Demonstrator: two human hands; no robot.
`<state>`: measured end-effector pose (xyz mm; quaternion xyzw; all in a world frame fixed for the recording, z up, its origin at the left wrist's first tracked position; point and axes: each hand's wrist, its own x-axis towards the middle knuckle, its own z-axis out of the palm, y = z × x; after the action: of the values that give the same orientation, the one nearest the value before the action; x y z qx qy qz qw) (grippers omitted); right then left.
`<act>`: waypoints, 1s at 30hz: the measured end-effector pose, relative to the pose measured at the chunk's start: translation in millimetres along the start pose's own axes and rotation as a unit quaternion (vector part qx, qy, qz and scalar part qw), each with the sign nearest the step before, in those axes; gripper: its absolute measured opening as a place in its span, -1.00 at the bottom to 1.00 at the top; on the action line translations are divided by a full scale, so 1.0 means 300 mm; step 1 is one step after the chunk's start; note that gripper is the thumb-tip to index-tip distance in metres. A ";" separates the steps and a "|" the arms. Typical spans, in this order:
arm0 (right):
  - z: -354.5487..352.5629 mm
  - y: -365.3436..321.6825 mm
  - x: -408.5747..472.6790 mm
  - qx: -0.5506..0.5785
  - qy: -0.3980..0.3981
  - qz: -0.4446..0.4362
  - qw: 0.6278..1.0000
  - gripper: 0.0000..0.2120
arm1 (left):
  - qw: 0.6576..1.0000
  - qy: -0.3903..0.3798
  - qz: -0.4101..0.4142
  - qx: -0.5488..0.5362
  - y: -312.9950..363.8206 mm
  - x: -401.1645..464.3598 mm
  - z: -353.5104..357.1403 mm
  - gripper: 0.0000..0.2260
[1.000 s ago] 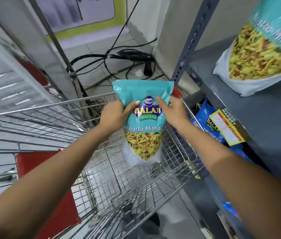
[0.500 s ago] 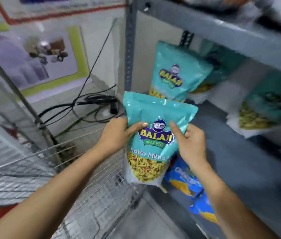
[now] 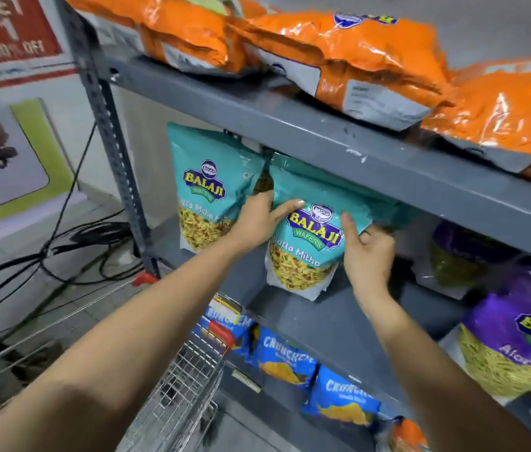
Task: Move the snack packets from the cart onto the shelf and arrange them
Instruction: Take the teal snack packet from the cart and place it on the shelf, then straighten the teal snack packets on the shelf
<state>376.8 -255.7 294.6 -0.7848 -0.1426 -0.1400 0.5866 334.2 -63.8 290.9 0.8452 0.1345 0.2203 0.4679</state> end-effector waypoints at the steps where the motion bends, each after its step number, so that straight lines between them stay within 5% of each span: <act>1: 0.009 0.027 0.007 0.017 0.001 0.020 1.000 -0.45 | 1.000 -0.005 -0.008 -0.004 -0.009 0.013 0.020 -0.35; 4: 0.036 0.128 0.029 0.079 0.006 0.099 0.992 -0.50 | 1.000 0.006 -0.019 0.012 -0.038 0.015 0.057 -0.42; 8: 0.033 0.157 0.027 0.175 -0.052 0.096 0.978 -0.99 | 0.996 0.087 -0.034 0.007 -0.123 -0.036 0.056 -0.63; 14: 0.060 0.342 0.001 0.080 -0.251 0.154 0.952 -0.19 | 0.967 0.205 -0.154 0.003 -0.352 -0.228 -0.003 -0.85; 18: 0.103 0.408 -0.037 0.038 -0.283 0.180 0.941 -0.14 | 0.940 0.279 -0.197 -0.018 -0.443 -0.299 -0.033 -0.53; 21: 0.113 0.408 -0.047 0.024 -0.263 0.179 0.948 -0.18 | 0.951 0.229 -0.208 0.029 -0.507 -0.249 -0.068 0.04; 23: 0.117 0.403 -0.054 0.018 -0.246 0.173 0.953 -0.20 | 0.962 0.189 -0.195 0.028 -0.525 -0.205 -0.078 0.24; 30: 0.097 0.382 -0.117 -0.001 -0.210 0.156 0.965 -0.19 | 0.957 0.243 -0.155 -0.009 -0.528 -0.191 -0.043 0.00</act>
<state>390.5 -260.9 172.3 -0.8095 -0.1380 0.1209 0.5578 274.6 4.1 148.2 0.7309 0.3715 0.3454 0.4566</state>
